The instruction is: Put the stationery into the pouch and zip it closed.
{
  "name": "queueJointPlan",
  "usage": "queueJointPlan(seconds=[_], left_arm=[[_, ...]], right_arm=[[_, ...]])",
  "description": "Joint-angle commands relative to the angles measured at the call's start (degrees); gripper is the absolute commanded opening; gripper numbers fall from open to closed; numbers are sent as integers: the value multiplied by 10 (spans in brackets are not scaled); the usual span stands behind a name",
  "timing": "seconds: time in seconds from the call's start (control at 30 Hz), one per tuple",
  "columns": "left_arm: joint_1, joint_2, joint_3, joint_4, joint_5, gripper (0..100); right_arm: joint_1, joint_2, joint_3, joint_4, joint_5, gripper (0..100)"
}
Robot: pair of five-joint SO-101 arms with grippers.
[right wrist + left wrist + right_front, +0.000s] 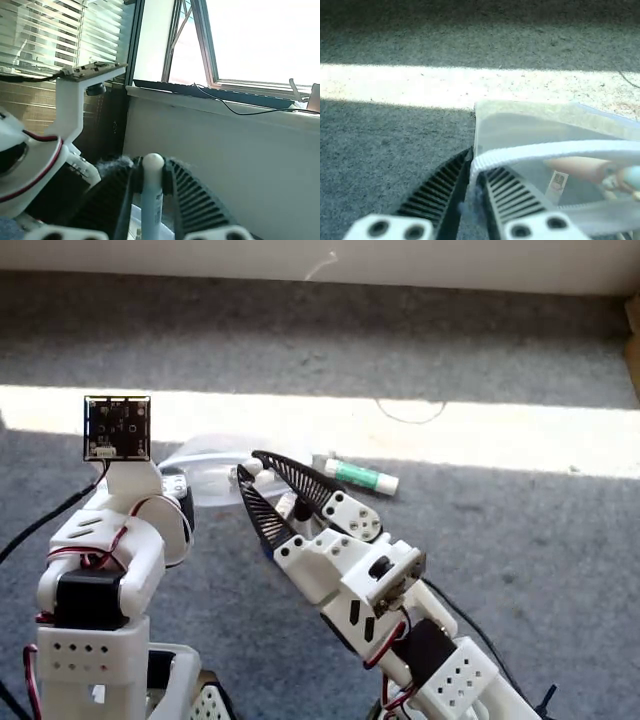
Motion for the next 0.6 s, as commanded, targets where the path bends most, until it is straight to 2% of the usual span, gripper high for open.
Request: queueJointPlan(seconds=[0.0, 0.23, 0.4, 0.57], left_arm=[[-7, 0, 0, -9, 6, 11], [-7, 0, 0, -9, 6, 11], [-7, 0, 0, -9, 6, 11], [-7, 0, 0, -9, 6, 11]], right_arm=[[4, 6, 0, 1, 4, 5], [3, 3, -1, 36, 3, 9], [3, 2, -2, 36, 0, 89], [3, 2, 0, 36, 0, 94]])
